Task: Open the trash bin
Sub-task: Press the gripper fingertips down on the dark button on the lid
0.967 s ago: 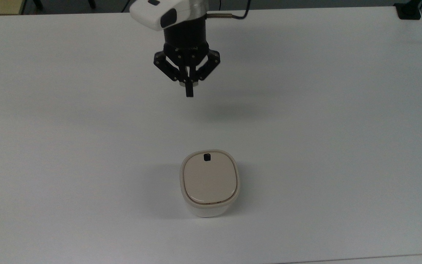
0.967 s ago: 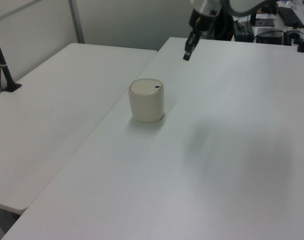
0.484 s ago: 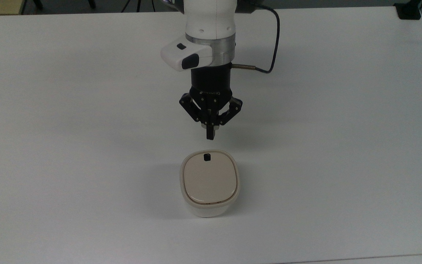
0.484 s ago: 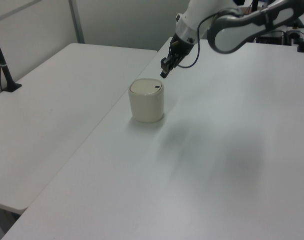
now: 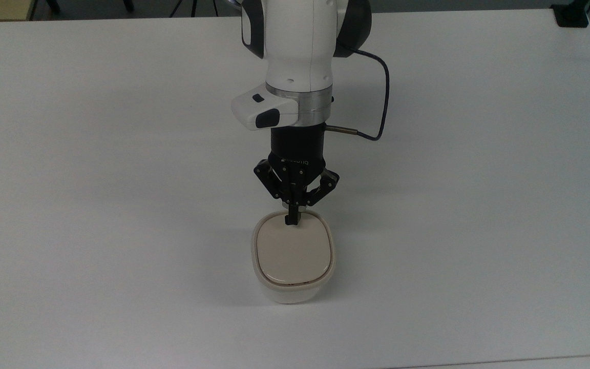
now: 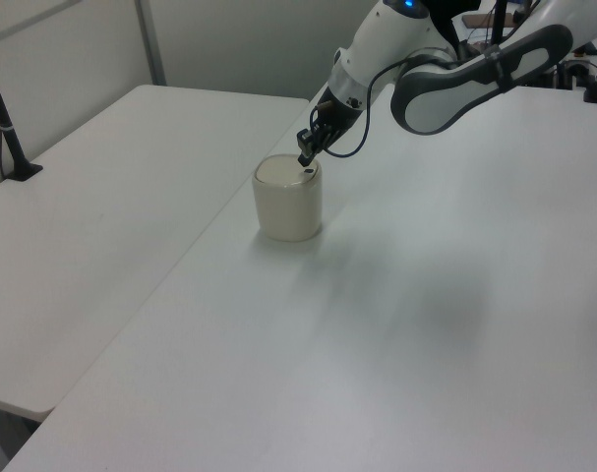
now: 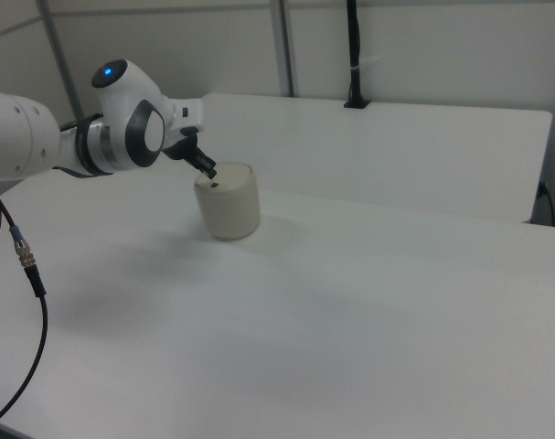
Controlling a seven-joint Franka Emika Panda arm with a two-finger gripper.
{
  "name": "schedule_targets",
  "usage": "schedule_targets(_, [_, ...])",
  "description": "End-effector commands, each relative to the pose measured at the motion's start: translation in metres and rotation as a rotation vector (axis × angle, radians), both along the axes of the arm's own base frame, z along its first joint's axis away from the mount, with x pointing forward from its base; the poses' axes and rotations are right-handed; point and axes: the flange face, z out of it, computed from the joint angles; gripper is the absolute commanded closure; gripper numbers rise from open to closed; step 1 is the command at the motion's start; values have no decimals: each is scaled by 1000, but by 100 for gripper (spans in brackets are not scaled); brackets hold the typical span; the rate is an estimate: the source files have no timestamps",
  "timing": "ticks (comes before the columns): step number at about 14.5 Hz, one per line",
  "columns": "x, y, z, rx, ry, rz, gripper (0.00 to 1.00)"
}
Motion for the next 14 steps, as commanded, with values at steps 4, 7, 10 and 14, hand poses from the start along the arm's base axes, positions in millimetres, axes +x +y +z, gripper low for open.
schedule_targets(4, [5, 6, -19, -80, -25, 29, 100])
schedule_targets(7, [5, 6, -19, -103, -23, 39, 100])
schedule_targets(10, [4, 6, -23, -116, -18, 47, 100])
schedule_targets(14, [-2, 9, -36, -152, 4, 70, 100])
